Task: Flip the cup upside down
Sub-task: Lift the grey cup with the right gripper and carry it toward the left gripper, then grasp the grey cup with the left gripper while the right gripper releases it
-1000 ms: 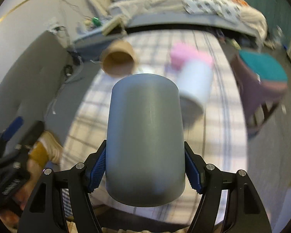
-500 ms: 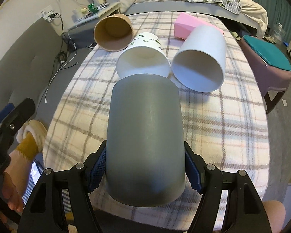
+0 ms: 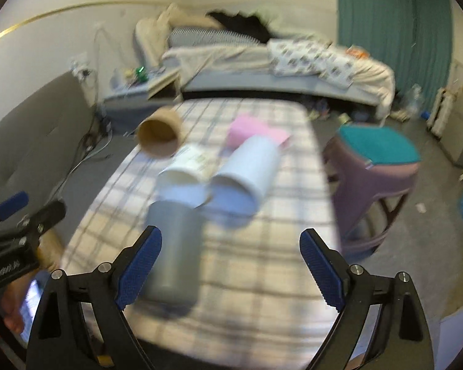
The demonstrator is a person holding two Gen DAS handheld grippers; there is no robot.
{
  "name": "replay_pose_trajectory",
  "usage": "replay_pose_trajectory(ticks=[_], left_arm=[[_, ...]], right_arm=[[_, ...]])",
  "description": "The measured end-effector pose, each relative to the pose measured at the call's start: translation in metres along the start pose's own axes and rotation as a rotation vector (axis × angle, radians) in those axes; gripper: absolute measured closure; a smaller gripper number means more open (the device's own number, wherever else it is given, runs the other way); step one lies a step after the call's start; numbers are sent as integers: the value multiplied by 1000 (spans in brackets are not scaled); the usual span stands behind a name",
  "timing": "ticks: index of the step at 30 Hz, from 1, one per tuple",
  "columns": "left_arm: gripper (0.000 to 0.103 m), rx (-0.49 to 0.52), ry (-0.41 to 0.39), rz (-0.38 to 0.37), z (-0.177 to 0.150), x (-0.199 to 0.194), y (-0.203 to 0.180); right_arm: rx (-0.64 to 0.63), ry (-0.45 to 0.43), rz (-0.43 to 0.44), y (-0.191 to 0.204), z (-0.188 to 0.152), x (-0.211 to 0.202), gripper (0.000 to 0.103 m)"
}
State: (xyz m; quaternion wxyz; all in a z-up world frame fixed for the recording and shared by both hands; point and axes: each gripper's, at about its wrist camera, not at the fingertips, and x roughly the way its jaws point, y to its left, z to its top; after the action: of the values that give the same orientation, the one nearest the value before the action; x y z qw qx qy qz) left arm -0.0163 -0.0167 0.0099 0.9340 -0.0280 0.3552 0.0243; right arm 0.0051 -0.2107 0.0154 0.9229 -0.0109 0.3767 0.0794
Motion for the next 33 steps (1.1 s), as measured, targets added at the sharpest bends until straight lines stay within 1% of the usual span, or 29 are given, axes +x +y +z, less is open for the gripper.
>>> replay_pose_trajectory(ticks=[2, 4, 6, 8, 10, 12, 14, 18, 21, 22, 23, 24, 28, 33], left_arm=[[4, -2, 0, -45, -2, -1, -16], [4, 2, 4, -71, -6, 1, -32], [4, -4, 23, -105, -12, 8, -49], [4, -3, 46, -122, -19, 15, -64], [4, 1, 69, -122, -27, 26, -77], [4, -12, 94, -118, -34, 37, -83], [4, -41, 131, -132, -42, 48, -83], [6, -57, 189, -137, -57, 68, -85], [6, -65, 200, -143, -64, 74, -82], [8, -62, 203, -144, -65, 75, -82], [21, -60, 208, -149, -66, 76, -81], [30, -58, 216, -165, -66, 76, -81], [30, -38, 212, -178, -63, 69, -81], [30, 27, 172, -155, -51, 51, -81]], right_arm=[[6, -39, -46, -15, 0, -7, 12], [23, -65, -82, -32, -3, -13, 12], [49, -78, -98, -47, -7, -15, 12], [70, -84, -110, -58, -11, -16, 12], [87, -83, -117, -67, -14, -14, 12], [103, -80, -121, -74, -17, -11, 12], [109, -73, -123, -79, -19, -7, 12], [118, -57, -116, -85, -22, 1, 12], [131, -46, -106, -87, -24, 5, 12], [138, -43, -102, -88, -24, 6, 12], [142, -38, -100, -89, -25, 7, 12], [147, -31, -99, -90, -26, 9, 12], [160, -16, -94, -92, -27, 13, 12], [151, -20, -96, -89, -27, 14, 12]])
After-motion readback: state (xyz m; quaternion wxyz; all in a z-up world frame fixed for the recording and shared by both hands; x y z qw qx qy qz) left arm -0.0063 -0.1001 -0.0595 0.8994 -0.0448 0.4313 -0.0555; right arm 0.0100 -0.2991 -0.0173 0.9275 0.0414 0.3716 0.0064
